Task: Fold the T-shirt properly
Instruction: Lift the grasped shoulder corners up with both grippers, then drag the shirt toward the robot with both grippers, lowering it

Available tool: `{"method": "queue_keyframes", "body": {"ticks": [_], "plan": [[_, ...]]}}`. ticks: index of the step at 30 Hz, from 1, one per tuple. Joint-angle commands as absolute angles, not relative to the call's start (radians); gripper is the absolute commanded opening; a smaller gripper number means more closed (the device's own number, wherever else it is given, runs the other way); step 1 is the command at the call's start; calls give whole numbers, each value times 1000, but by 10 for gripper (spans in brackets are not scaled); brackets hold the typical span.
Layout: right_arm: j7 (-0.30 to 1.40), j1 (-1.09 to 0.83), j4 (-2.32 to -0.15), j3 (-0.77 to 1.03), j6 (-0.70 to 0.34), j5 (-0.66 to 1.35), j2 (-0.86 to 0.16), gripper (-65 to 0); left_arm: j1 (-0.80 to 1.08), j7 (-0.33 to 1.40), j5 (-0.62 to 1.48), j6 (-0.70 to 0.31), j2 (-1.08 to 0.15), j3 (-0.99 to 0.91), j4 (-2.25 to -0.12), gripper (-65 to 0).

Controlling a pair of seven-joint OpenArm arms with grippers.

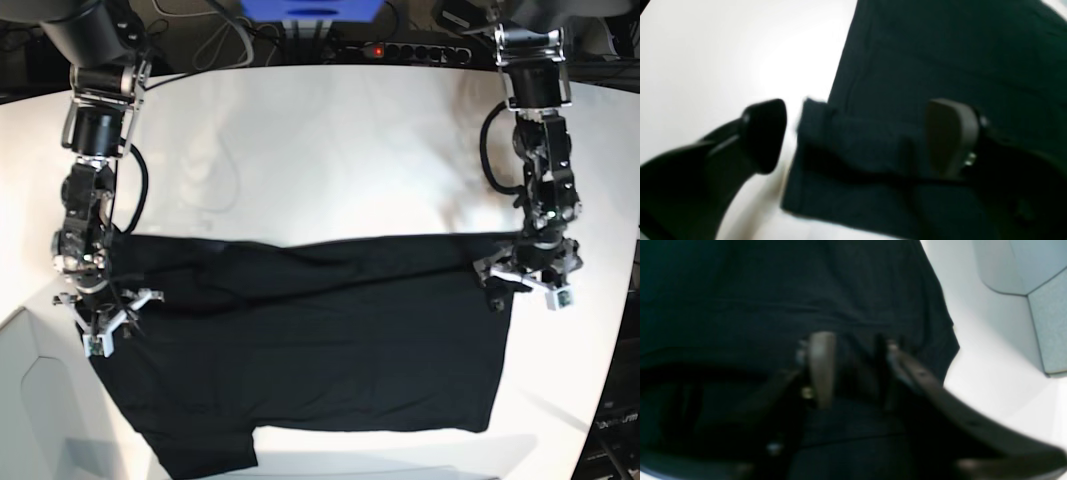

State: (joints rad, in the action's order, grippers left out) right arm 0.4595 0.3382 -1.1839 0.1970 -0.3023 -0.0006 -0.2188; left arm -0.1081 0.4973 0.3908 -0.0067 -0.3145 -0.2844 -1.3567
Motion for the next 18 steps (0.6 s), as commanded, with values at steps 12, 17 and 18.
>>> {"method": "queue_keyframes", "body": {"ticks": [12,17,18], "plan": [[426,259,-1366,208,-294,5,-232,-342,61,473,400,-5,-289,-394,-1432,0],[427,199,-1445,208,-294,5,-232,-342,53,472,400,-5,-271,-389,-1349,0],[427,185,-1463,208,-294,5,-234,-342,39,472,400,-5,-263,-387,-1340,0]]}}
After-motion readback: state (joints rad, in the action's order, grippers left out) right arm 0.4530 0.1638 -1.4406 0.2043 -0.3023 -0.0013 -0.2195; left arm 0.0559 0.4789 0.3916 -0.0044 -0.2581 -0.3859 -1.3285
